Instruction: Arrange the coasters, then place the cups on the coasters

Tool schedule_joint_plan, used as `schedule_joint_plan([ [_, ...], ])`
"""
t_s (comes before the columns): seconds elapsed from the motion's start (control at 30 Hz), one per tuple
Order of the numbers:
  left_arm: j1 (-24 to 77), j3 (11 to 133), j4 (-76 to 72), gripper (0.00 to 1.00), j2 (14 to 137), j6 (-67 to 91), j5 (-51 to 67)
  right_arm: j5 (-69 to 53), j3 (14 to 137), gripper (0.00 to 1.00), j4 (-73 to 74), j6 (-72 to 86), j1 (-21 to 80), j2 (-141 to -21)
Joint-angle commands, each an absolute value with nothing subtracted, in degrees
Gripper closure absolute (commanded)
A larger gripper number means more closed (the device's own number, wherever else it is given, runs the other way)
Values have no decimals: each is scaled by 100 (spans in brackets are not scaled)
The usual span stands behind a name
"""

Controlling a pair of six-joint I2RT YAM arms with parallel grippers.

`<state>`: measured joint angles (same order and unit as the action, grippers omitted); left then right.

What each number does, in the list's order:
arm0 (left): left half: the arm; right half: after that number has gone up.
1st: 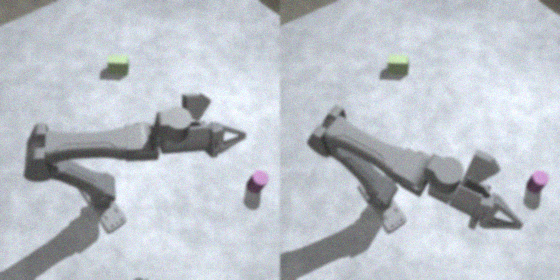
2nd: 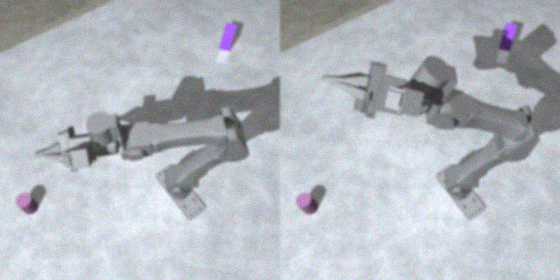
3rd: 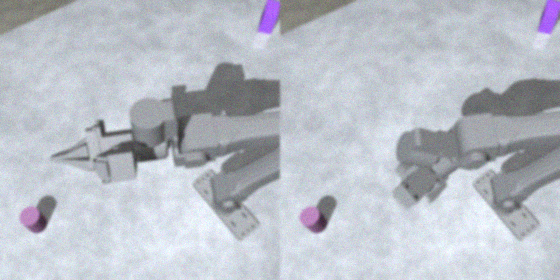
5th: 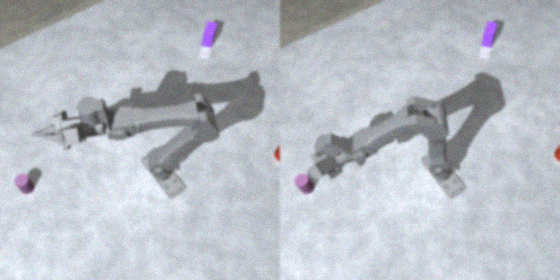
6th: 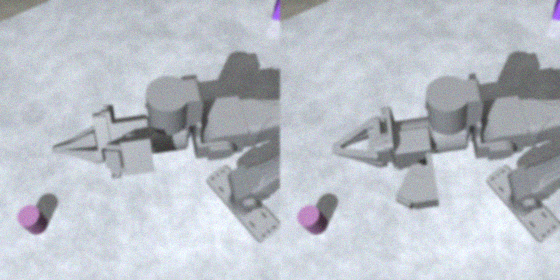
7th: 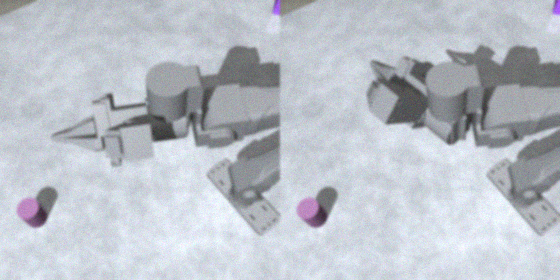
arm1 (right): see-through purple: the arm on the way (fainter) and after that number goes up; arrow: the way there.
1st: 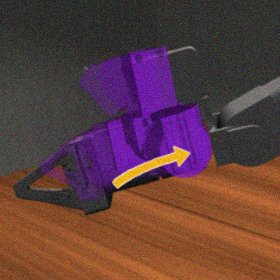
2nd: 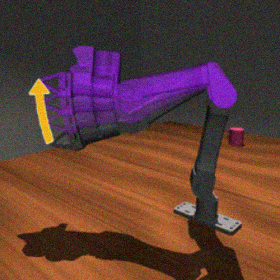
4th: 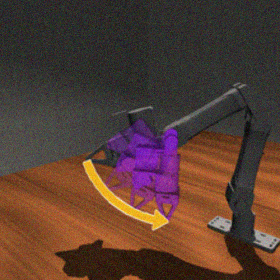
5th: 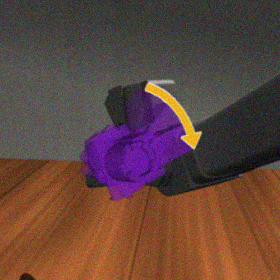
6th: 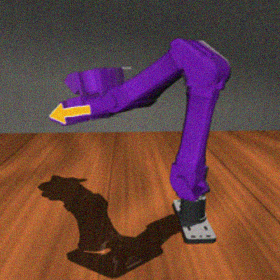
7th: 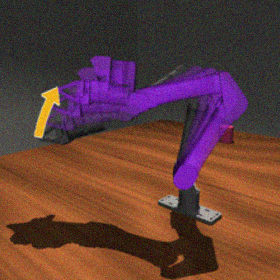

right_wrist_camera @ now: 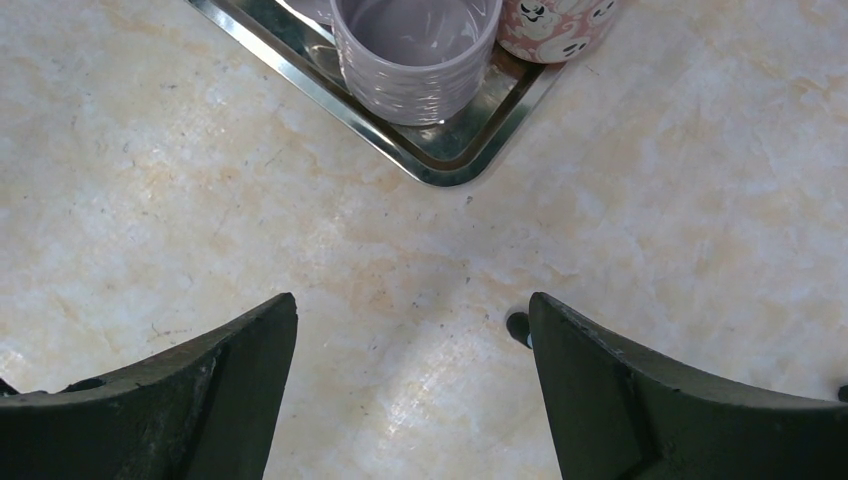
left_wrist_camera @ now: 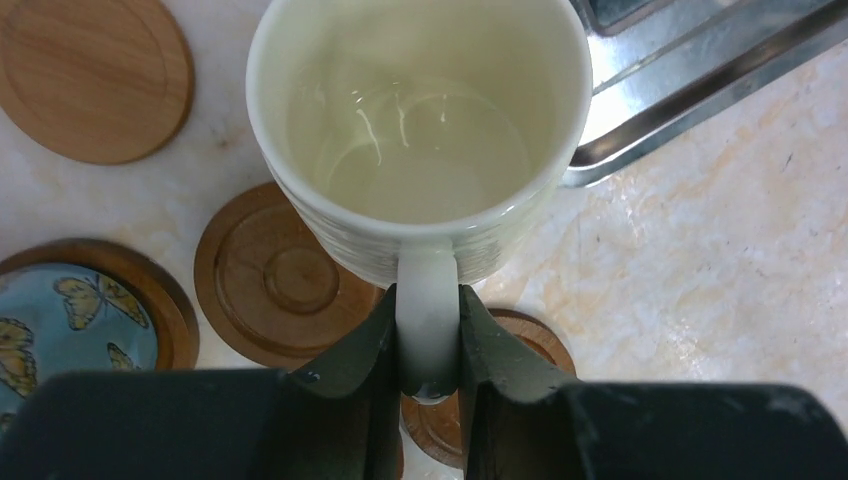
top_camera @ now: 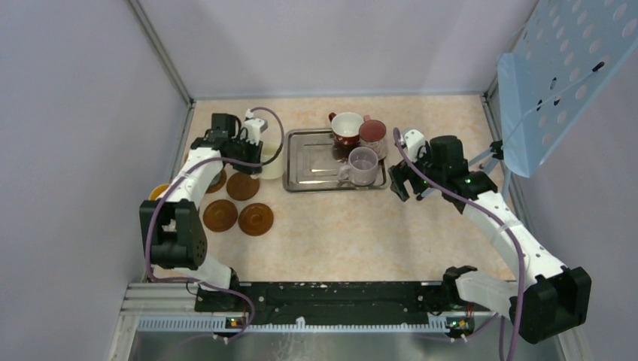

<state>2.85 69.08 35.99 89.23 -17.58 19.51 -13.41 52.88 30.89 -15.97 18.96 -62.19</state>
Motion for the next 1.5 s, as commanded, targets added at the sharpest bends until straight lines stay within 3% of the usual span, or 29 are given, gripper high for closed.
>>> schedule_joint_plan([
  [0.0,164,6578,2915,100,8240,-2091,2368,-1503,5298,16,2956,-1493,1884,-6082],
  [0.67,-1505,5659,2539,100,7537,-3552,3122,-1525,5452,16,3004,-1521,1891,-6212],
  [1.23,-1661,4766,2019,100,7581,-4130,3058,-1521,5469,16,3041,-1512,1896,-6223],
  [1.47,-1679,4544,2020,78,7620,-4274,2849,-1514,5457,16,3012,-1512,1898,-6229],
])
